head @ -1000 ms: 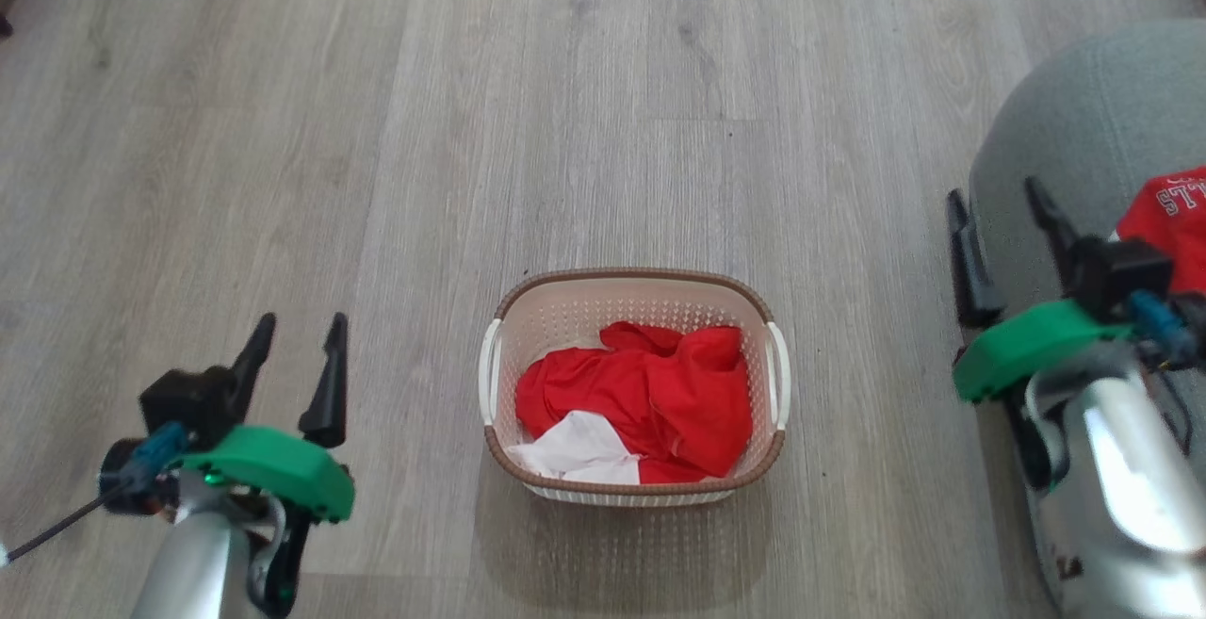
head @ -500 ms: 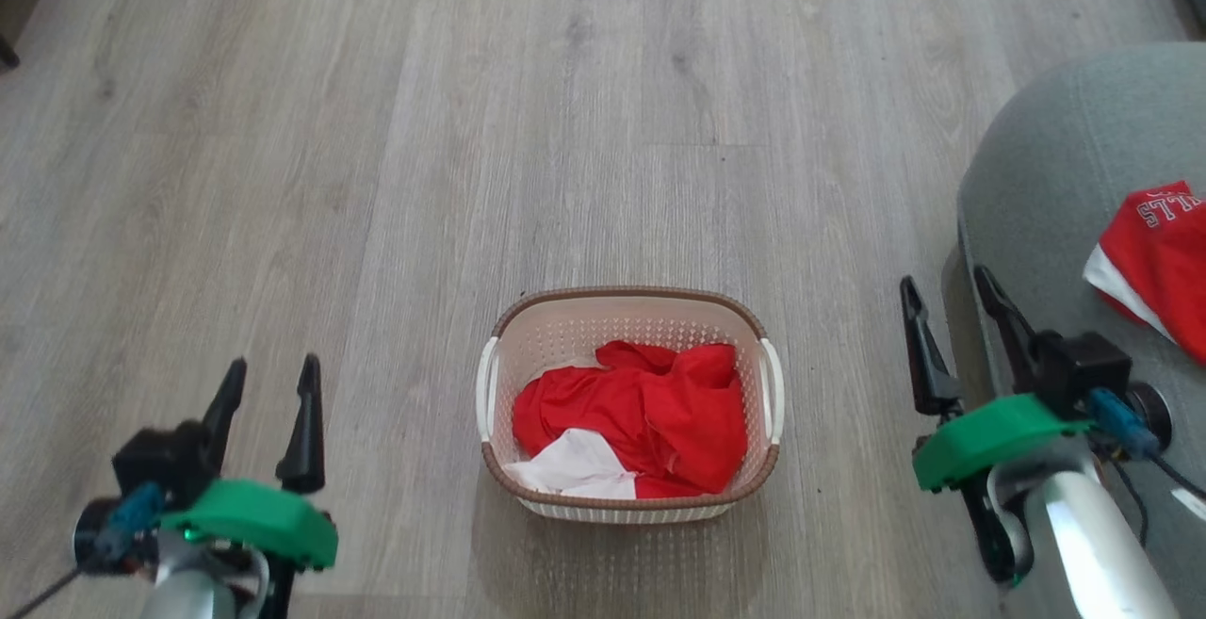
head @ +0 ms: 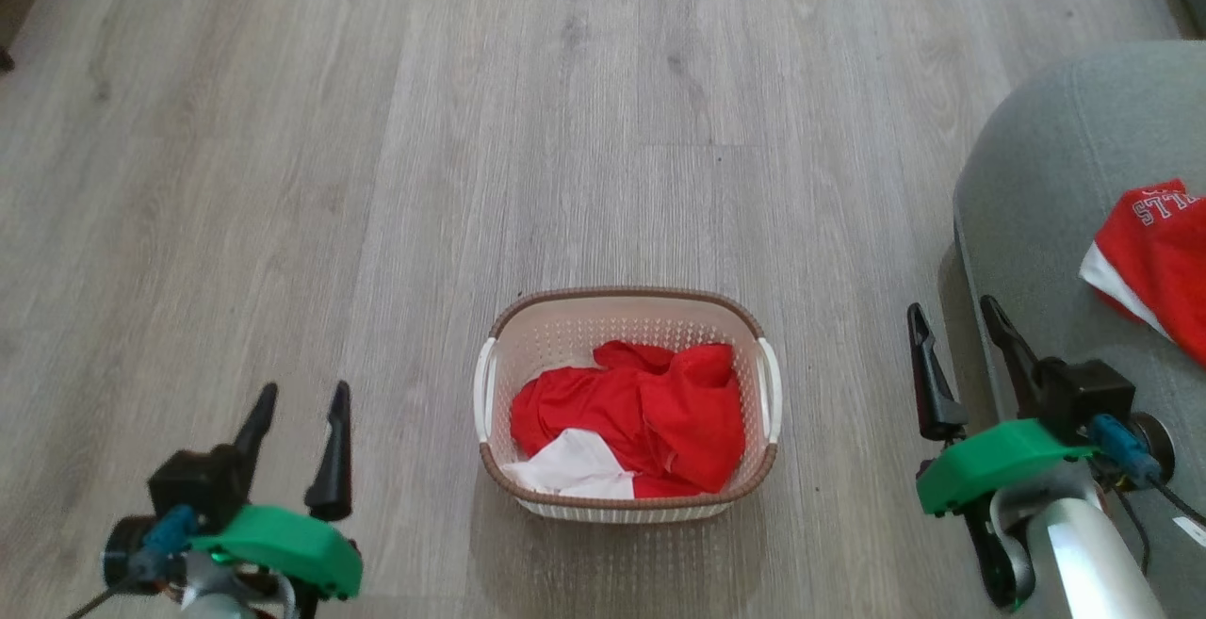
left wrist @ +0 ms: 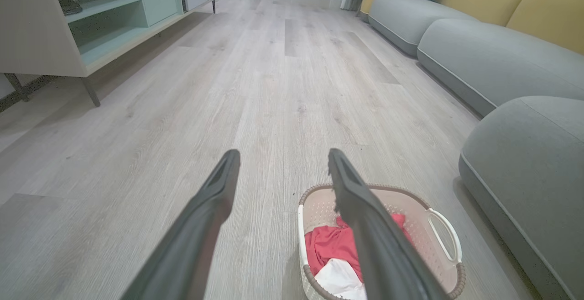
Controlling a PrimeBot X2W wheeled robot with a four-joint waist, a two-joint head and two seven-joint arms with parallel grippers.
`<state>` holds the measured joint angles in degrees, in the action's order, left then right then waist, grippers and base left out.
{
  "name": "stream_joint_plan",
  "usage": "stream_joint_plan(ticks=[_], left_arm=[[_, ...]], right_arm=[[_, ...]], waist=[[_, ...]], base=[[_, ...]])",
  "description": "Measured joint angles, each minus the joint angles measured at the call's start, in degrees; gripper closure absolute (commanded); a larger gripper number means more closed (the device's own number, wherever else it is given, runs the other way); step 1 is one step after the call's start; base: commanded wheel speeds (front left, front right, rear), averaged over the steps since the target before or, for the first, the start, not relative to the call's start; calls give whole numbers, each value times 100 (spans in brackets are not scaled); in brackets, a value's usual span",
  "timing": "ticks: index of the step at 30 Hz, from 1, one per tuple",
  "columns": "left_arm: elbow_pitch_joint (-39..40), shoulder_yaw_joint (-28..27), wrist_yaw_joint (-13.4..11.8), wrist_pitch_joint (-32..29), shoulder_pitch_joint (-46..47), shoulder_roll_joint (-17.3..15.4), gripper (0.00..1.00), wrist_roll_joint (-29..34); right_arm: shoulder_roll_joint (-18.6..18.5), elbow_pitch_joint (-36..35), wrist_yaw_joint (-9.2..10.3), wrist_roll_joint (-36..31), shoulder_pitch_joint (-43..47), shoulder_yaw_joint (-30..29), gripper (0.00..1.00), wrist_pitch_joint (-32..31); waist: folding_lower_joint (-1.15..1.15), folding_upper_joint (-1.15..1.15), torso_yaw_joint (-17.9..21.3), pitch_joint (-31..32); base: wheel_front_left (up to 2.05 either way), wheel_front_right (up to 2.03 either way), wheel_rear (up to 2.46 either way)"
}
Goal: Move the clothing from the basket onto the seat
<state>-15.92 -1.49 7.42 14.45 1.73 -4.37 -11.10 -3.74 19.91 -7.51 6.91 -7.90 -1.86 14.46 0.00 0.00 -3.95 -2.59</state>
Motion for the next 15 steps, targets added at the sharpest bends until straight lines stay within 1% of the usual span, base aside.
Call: stream_joint_plan(ticks=[3,8,12,15], left_arm=[[-42,141,0,0,-51,4,0,-13],[-73,452,0,0,-49,-5,0,-234],[-92,666,0,0,16,-123,0,-381],[-79,867,0,0,241,-183,0,-550]], right_arm=[[9,-30,0,-56,-2,-20,0,0],[25,-110,0,-182,-55,-62,0,0],[34,-227,0,-265,-225,-121,0,0],[44,-366,0,-416,-409,-163,0,0]], waist=[[0,0,11,-81],[0,0,67,-314],[1,0,139,-615],[1,0,194,-910]], base=[[0,0,0],[0,0,0],[0,0,0],[0,0,0]])
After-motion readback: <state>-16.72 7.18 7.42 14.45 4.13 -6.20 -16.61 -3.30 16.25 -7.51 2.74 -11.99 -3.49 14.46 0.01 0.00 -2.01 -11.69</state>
